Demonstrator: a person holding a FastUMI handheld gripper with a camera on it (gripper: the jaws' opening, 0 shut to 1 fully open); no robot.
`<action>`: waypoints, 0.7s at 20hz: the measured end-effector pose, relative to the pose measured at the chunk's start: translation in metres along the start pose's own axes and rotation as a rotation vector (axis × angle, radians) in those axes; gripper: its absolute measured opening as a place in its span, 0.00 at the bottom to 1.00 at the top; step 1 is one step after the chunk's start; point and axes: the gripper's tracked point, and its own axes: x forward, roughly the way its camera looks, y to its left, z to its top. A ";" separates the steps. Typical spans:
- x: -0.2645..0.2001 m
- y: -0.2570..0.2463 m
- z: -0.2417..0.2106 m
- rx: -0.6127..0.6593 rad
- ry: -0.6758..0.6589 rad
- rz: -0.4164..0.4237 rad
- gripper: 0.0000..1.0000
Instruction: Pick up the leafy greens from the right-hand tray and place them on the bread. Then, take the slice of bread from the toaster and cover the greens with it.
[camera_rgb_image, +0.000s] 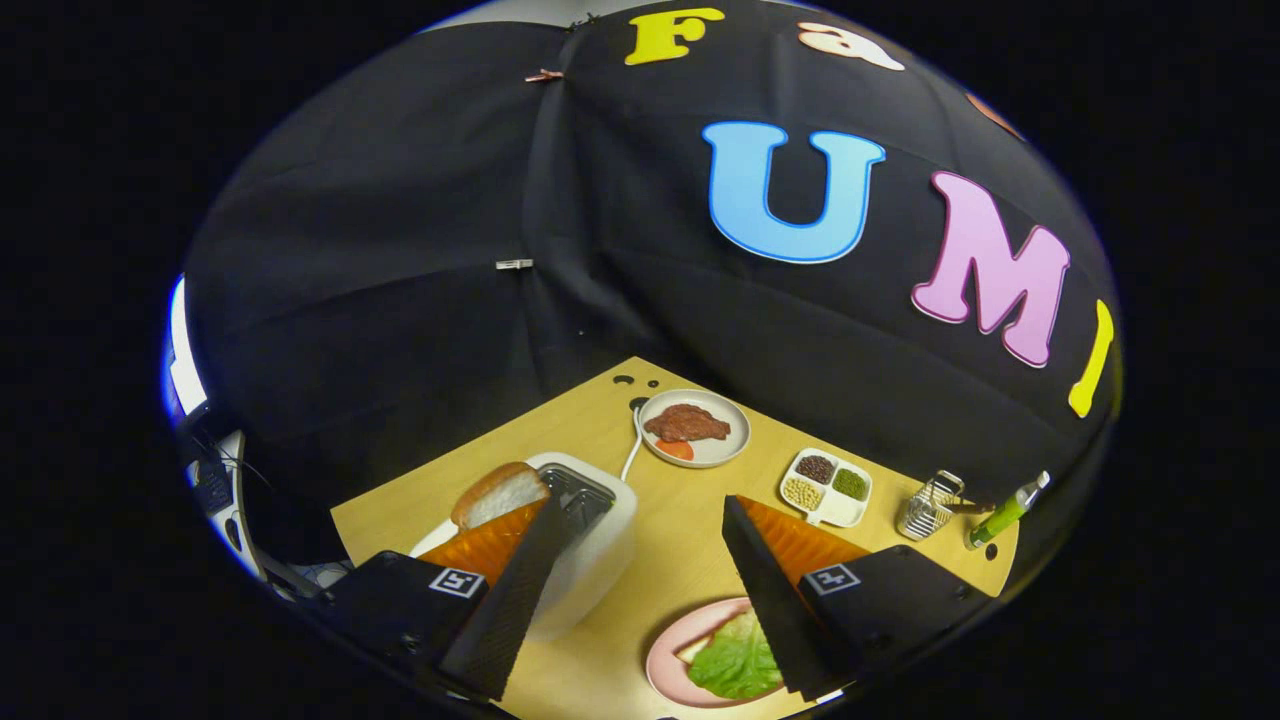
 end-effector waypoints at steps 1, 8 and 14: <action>0.003 0.008 0.003 0.004 0.003 0.016 0.99; 0.029 0.070 0.013 0.005 0.027 0.108 0.99; 0.066 0.101 -0.013 -0.061 0.102 0.098 0.99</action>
